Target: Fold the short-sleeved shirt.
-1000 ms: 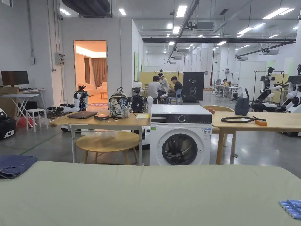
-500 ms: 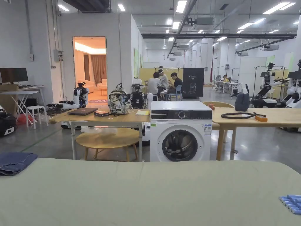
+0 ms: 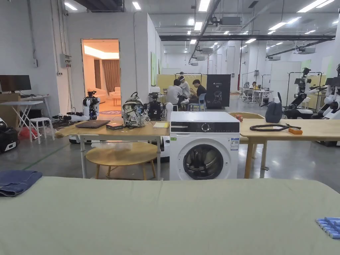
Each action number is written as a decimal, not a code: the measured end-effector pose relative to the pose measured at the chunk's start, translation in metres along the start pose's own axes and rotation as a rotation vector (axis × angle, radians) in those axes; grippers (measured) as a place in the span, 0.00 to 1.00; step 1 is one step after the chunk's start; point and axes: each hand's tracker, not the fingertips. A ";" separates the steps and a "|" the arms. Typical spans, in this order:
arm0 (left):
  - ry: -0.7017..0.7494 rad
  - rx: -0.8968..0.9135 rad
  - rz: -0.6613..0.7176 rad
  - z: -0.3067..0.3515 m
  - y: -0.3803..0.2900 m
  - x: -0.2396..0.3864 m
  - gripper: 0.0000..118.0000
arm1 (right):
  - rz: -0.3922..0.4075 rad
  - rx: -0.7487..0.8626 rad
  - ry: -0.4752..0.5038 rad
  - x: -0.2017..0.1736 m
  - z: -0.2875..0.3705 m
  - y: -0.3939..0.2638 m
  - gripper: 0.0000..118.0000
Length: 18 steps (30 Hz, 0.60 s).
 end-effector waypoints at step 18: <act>-0.030 -0.035 0.051 0.002 0.004 0.001 0.90 | -0.127 -0.139 -0.031 -0.005 -0.004 0.018 0.91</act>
